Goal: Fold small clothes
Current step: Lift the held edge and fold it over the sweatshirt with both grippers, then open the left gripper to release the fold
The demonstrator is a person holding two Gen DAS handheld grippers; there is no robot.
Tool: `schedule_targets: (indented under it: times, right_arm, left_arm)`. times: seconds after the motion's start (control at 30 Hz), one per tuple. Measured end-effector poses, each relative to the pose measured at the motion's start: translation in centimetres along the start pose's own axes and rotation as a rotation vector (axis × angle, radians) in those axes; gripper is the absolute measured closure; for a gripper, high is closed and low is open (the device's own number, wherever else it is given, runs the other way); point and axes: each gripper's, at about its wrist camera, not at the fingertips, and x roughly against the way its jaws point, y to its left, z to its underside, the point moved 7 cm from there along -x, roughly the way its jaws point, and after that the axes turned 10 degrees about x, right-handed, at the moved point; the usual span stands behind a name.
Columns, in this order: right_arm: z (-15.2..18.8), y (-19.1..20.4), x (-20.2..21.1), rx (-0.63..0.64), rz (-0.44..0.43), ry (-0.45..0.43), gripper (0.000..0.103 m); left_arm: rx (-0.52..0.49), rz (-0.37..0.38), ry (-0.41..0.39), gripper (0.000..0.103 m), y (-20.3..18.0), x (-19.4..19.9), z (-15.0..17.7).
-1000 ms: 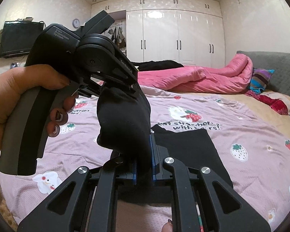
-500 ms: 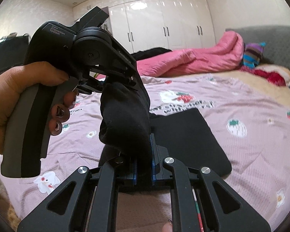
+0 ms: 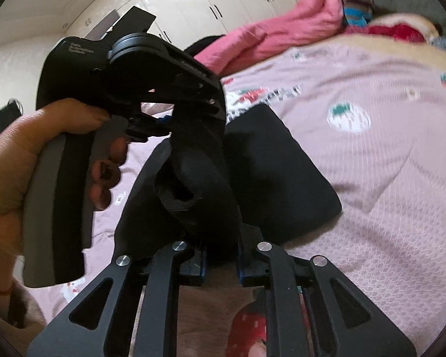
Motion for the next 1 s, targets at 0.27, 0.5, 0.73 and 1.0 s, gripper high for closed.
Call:
schedule_targets:
  times: [0.27, 0.5, 0.73, 1.0]
  right_arm:
    - [0.6, -2.1, -1.0, -0.156, -0.109, 0.063, 0.076]
    - [0.7, -2.3, -1.1, -0.207, -0.213, 0.117, 0.064]
    - [-2.0, -2.1, -0.6, -0.171, -0.262, 0.139, 0.033]
    - [-6.5, -2.9, -5.4, -0.137, -0.266, 0.262, 0.027]
  left_arm:
    - [-0.018, -0.015, 0.046, 0.057, -1.8, -2.9, 0.5]
    - [0.060, 0.142, 0.039, 0.037, -1.8, -1.9, 0.0]
    - [0.079, 0.152, -0.092, 0.034, 2.5, 2.6, -0.5]
    - [0.073, 0.046, -0.203, 0.034, 9.2, 4.8, 2.3]
